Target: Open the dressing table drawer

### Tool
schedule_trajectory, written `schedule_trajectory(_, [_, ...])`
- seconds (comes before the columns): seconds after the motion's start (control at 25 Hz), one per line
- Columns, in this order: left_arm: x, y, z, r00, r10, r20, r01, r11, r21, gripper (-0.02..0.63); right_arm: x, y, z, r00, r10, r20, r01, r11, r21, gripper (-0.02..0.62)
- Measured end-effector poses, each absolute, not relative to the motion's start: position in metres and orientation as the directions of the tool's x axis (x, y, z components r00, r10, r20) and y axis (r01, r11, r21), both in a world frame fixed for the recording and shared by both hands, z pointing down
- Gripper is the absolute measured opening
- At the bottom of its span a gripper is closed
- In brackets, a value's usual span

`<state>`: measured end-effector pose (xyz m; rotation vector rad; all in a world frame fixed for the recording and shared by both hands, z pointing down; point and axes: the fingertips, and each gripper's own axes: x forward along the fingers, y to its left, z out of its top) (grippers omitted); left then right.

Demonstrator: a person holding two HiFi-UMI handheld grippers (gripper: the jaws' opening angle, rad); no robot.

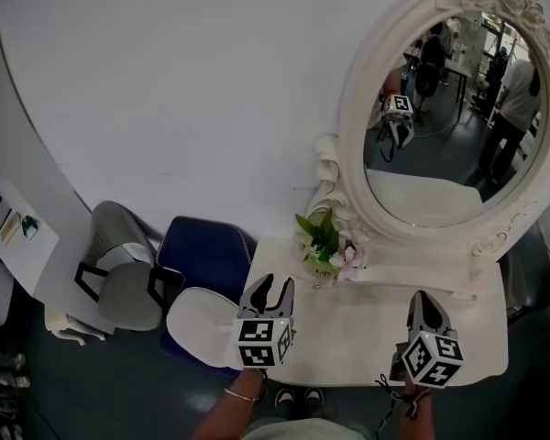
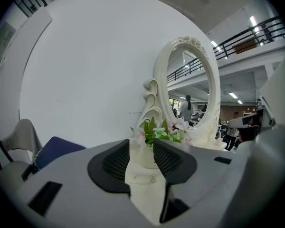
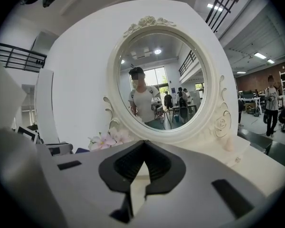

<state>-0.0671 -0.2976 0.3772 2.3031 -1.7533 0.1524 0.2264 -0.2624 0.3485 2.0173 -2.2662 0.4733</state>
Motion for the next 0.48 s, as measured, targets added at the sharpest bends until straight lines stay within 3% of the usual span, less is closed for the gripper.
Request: schedule_trajectory(0.48, [-0.061,-0.294,0.428,0.268,-0.900,0.345,-0.962,-0.232,0.142,0.156,0.215,-0.278,0.387,-0.179,-0.925,0.337,-0.972,0.113,-0.204,0.008])
